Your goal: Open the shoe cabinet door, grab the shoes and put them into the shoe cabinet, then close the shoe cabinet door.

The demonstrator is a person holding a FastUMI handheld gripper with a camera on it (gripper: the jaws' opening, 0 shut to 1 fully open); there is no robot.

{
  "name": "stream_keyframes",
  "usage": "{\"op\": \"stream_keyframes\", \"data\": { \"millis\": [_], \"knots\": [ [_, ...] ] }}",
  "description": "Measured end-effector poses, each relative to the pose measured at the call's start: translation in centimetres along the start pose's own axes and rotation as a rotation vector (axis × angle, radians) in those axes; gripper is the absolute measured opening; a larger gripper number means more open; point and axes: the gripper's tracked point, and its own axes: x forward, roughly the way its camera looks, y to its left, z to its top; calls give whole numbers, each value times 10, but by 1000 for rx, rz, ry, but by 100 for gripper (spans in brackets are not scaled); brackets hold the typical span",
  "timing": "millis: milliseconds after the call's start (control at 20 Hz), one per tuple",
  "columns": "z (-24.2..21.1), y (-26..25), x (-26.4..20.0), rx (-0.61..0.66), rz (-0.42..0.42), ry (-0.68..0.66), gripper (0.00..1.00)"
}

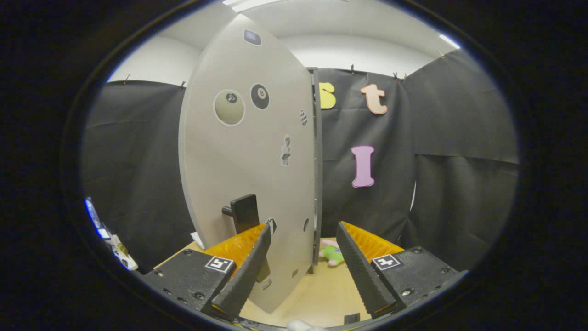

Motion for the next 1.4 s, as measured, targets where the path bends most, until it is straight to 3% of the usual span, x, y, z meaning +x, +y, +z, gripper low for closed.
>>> {"op": "stream_keyframes", "data": {
  "millis": [350, 650, 900, 1100, 1400],
  "knots": [
    [-9, 60, 31, 5, 27, 31, 95],
    [-21, 147, 60, -5, 139, 61, 96],
    [-30, 189, 95, 28, 163, 66, 97],
    [-31, 201, 99, 7, 155, 62, 98],
    [-22, 179, 81, 5, 115, 53, 98]
  ]
}}
